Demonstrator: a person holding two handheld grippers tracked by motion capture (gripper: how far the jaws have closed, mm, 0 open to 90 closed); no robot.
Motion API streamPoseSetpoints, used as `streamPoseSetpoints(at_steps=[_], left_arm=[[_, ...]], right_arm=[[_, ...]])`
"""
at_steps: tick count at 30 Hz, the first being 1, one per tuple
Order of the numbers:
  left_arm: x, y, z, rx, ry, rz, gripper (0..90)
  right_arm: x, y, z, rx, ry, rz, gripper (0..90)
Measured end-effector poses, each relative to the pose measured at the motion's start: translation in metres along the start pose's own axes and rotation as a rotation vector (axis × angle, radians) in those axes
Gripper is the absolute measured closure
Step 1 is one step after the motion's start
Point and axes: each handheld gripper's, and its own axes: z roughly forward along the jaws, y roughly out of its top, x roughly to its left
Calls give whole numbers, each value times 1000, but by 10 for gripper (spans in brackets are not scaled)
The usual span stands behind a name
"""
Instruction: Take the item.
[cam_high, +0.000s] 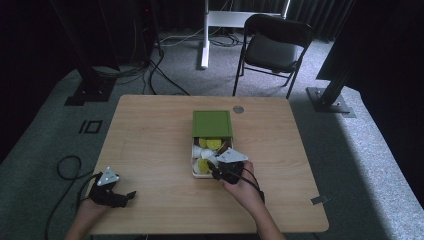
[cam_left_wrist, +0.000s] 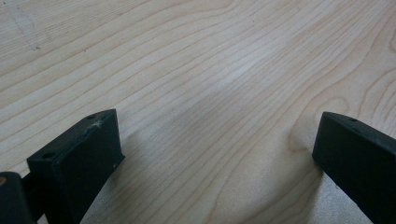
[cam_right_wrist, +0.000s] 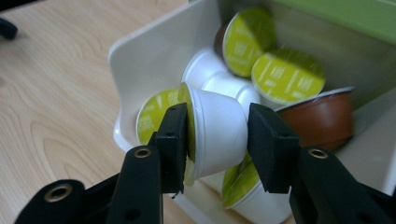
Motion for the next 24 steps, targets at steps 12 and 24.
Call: streamPoseSetpoints(at_steps=[12,24], left_arm=[[0,0,0,-1,1,0,21],[0,0,0,-1,1,0,21]], right_arm=[[-7,22,-17,-56,-7,-12,591],[-25,40,-31,-133,-57,10,590]])
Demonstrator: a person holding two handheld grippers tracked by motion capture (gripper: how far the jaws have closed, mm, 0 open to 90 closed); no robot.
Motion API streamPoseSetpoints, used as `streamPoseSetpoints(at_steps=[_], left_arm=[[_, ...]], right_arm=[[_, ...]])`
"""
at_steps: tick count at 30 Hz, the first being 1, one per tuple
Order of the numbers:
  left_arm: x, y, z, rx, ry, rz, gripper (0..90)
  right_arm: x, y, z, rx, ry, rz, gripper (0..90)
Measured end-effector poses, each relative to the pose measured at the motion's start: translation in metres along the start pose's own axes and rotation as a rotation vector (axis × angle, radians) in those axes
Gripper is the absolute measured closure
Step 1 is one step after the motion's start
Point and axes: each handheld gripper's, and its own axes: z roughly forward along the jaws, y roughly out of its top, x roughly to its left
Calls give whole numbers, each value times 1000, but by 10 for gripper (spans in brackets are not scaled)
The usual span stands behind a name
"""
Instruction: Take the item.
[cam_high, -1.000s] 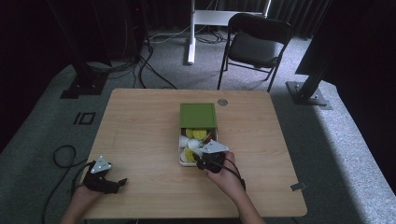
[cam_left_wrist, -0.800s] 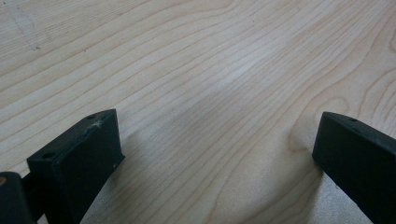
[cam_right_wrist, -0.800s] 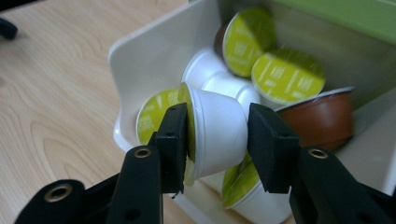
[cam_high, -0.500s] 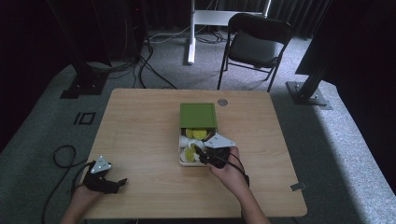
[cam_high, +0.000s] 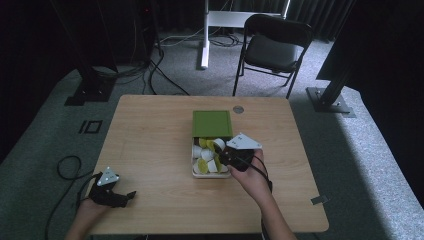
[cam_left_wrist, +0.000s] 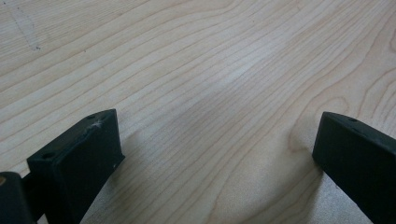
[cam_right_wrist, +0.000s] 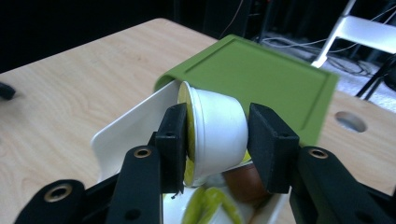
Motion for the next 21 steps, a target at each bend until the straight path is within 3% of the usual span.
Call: streamPoseSetpoints(at_steps=[6,13,14,21], left_arm=[[0,0,0,0,0,0,21],[0,0,0,2,0,2,21],[0,0,0,2,0,2,21],[0,0,0,1,0,1,21]], right_arm=[[-16,6,-8,-36,-57,11,589],[-38,4,-14,-61,-119,58,589],[-48,3,-15,-65,-158,71,590],[-79,-9,-11,-24,-225,118,590]])
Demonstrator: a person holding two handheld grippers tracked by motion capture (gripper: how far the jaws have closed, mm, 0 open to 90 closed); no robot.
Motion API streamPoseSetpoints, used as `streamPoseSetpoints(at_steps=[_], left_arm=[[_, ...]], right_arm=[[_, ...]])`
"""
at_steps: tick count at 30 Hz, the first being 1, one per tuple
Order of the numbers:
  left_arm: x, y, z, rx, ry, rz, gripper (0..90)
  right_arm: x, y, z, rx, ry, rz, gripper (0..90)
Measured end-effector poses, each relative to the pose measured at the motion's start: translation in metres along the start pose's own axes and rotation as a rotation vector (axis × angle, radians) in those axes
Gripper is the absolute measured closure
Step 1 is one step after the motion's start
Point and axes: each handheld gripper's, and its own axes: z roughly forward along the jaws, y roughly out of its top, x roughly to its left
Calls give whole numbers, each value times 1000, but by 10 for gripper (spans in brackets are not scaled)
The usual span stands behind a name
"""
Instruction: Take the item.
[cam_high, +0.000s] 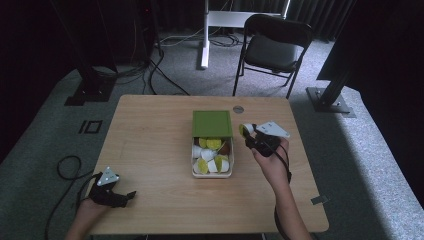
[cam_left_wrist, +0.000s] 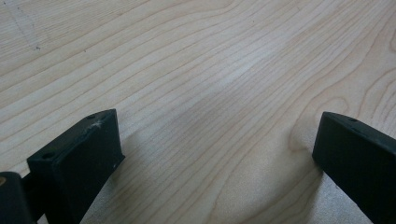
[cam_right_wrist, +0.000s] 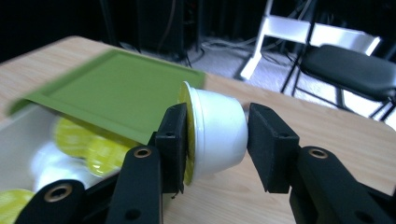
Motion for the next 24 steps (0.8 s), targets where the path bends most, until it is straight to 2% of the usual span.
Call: streamPoseSetpoints(at_steps=[4,12,22,24], left_arm=[[0,0,0,0,0,0,21],[0,0,0,0,-1,-2,21],[0,0,0,0,-1,-2,21],[0,0,0,0,-1,-2,21]], right_arm=[[-13,-9,9,27,-25,27,590],[-30,-32,35,112,-71,60,590],[-41,-58,66,190,-72,135,589],[-41,-61,73,200,-72,136,589]])
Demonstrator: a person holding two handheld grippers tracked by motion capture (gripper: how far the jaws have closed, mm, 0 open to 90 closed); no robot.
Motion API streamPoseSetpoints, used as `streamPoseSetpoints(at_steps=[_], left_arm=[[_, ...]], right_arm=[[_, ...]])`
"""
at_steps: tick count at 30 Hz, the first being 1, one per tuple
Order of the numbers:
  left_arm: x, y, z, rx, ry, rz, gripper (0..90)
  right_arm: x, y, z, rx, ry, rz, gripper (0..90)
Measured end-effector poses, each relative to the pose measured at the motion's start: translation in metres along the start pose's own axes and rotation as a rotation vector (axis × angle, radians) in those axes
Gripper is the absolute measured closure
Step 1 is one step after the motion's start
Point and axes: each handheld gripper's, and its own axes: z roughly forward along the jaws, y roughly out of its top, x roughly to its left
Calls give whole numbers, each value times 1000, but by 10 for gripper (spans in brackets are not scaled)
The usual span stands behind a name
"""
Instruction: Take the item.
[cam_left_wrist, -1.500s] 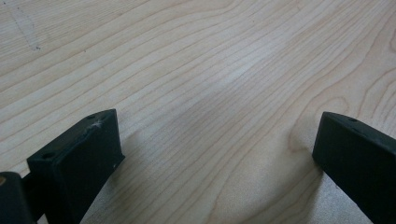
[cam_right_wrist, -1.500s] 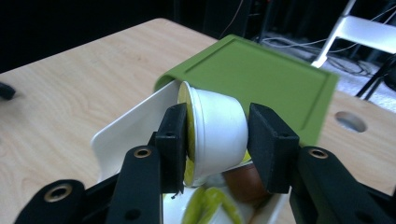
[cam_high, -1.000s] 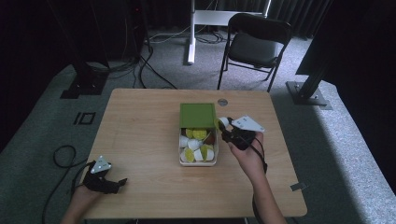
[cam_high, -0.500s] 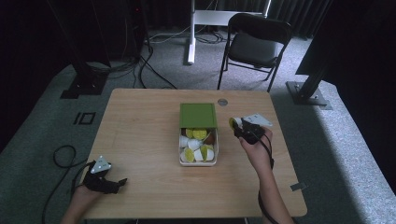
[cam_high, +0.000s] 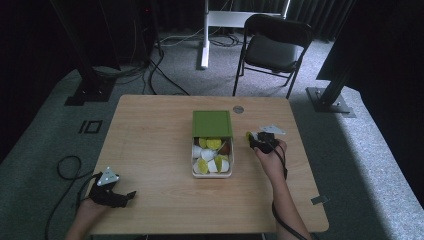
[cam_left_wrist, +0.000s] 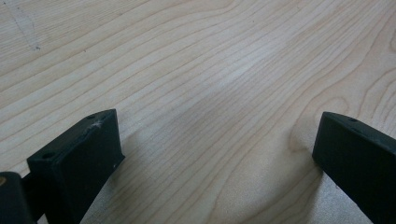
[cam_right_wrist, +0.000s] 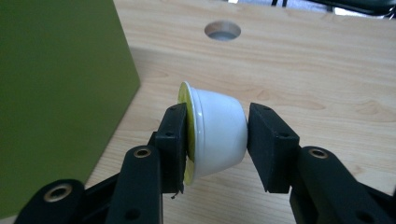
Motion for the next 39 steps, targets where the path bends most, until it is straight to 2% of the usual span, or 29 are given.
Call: streamPoseSetpoints(at_steps=[3,5,9,14,17,19,26,29,32,37,39], left_arm=[[0,0,0,0,0,0,21],[0,0,0,0,0,0,21],[0,0,0,0,0,0,21],[0,0,0,0,0,0,21],[0,0,0,0,0,0,21],[0,0,0,0,0,0,21],[0,0,0,0,0,0,21],[0,0,0,0,0,0,21],[0,0,0,0,0,0,21],[0,0,0,0,0,0,21],[0,0,0,0,0,1,21]], right_arm=[[0,-1,12,22,-9,-9,589],[-1,0,18,20,1,23,589],[-1,1,25,29,10,43,588],[1,0,32,46,6,32,587],[1,-2,35,60,13,43,585],[1,-4,37,75,7,29,585],[-1,-4,38,91,6,40,579],[-3,-3,38,110,-4,21,572],[-5,-2,37,111,-6,31,554],[-8,1,30,81,2,48,512],[-11,2,25,70,10,42,464]])
